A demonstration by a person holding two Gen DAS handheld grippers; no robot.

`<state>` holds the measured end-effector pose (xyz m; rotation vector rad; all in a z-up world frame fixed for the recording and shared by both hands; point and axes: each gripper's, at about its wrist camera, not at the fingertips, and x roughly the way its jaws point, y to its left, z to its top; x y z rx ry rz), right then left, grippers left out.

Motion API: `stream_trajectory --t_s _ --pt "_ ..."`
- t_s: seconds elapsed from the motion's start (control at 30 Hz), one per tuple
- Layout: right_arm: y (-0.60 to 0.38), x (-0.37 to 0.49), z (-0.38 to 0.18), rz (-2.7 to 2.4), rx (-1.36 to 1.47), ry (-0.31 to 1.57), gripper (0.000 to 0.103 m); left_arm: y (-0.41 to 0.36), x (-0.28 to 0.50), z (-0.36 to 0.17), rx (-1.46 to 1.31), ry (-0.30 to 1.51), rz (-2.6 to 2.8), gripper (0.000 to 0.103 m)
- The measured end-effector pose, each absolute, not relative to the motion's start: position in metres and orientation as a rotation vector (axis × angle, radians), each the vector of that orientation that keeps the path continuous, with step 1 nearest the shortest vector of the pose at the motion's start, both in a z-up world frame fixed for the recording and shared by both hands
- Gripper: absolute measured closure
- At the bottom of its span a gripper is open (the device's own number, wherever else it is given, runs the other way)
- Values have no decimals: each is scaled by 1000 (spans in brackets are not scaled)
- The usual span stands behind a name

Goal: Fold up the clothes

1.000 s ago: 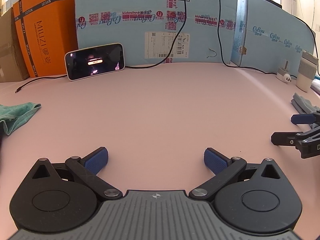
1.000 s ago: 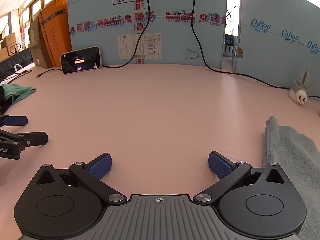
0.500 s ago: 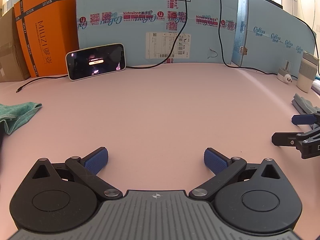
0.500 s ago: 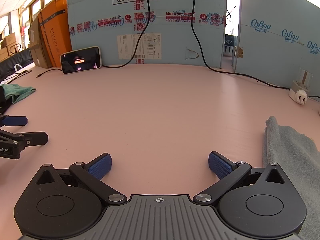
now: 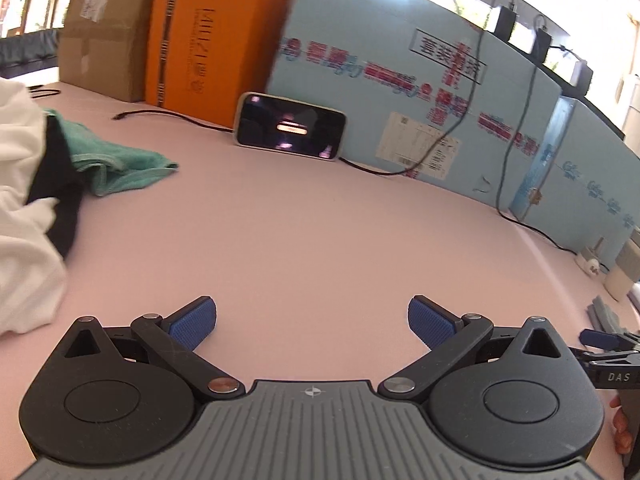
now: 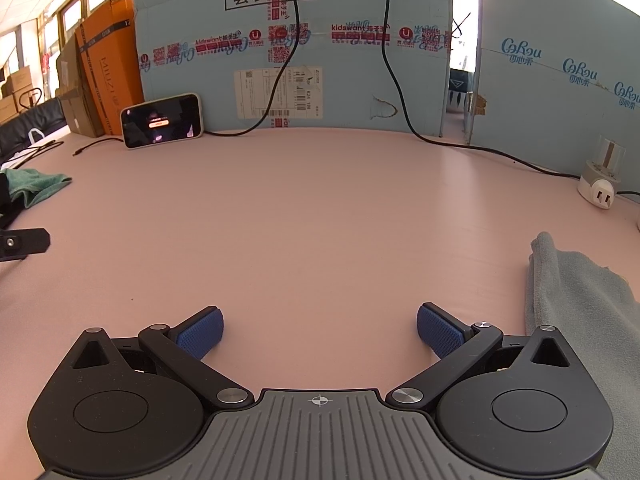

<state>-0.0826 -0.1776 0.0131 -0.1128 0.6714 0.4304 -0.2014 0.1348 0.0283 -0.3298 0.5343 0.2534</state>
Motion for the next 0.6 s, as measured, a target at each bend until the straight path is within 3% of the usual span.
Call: stream_trajectory --t_s 0.43,0.6 --pt "-177 -83 14 431 -113 671 0 209 -310 85 -405 287 589 0" --pt "-178 -83 14 430 -113 671 0 236 -310 76 -337 331 740 0"
